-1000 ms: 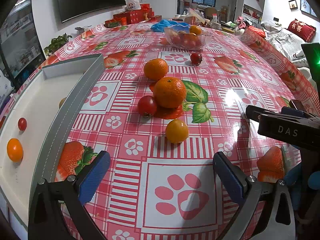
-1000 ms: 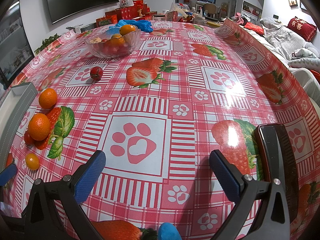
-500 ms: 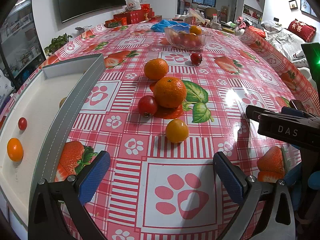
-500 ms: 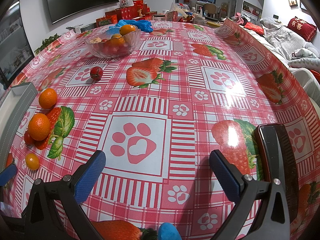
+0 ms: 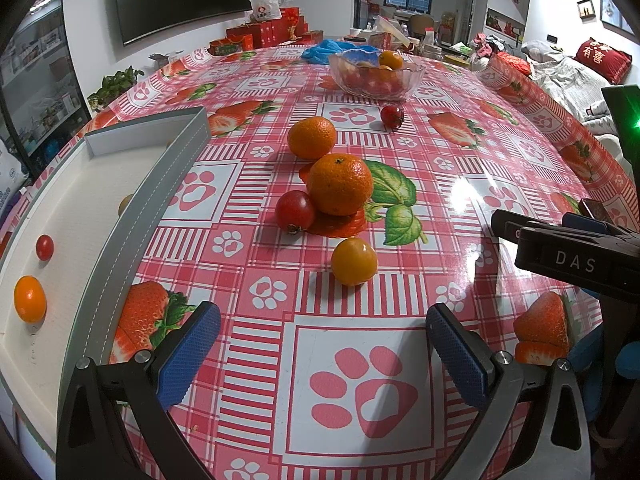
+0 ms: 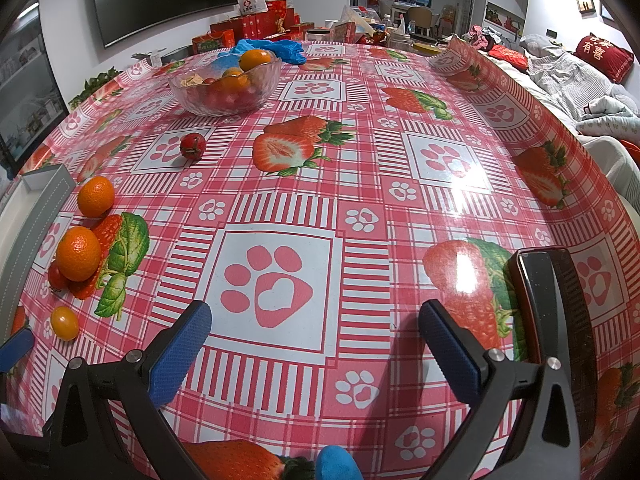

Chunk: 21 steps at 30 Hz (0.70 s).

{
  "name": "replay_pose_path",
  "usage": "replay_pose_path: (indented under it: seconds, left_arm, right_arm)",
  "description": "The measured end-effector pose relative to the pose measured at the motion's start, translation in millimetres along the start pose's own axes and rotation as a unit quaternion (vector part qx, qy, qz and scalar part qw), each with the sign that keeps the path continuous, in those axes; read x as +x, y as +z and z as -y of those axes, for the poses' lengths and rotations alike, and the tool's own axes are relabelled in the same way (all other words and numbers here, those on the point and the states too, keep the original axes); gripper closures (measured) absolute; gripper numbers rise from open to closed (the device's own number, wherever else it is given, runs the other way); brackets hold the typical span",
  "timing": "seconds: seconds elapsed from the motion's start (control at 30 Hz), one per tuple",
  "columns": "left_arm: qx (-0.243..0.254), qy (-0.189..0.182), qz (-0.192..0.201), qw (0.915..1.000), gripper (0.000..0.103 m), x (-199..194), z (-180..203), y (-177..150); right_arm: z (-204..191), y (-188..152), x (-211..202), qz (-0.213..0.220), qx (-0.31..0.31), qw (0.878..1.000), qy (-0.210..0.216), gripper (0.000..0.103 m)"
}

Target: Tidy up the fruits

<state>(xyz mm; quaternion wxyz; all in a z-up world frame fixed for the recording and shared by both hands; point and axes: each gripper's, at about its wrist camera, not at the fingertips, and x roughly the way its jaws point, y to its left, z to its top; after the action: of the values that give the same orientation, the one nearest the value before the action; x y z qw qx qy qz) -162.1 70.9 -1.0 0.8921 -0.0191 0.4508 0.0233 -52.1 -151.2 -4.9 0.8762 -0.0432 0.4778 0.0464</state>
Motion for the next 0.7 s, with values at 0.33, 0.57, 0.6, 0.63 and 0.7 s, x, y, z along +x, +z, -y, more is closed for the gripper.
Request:
replay_pose_path:
  seconds: [0.33, 0.57, 0.6, 0.63, 0.7]
  left_arm:
    - [0.019, -0.013, -0.036, 0.9991, 0.000, 4, -2, 11]
    - [-0.001, -0.013, -0.047, 0.9988, 0.007, 9, -4, 21]
    - [-0.002, -0.009, -0.045, 0.9989, 0.013, 9, -3, 23]
    - [-0.002, -0.007, -0.046, 0.9989, 0.018, 9, -1, 26]
    - [-0.007, -0.008, -0.047, 0.9988, 0.023, 12, 2, 31]
  right_arm:
    - [0, 0, 0, 0.000, 0.000, 1.000, 0.000, 0.000]
    - [0, 0, 0, 0.000, 0.000, 1.000, 0.000, 0.000]
    - [0, 0, 0, 0.000, 0.000, 1.000, 0.000, 0.000]
    - [0, 0, 0, 0.000, 0.000, 1.000, 0.000, 0.000]
    - [0, 0, 0, 0.000, 0.000, 1.000, 0.000, 0.000]
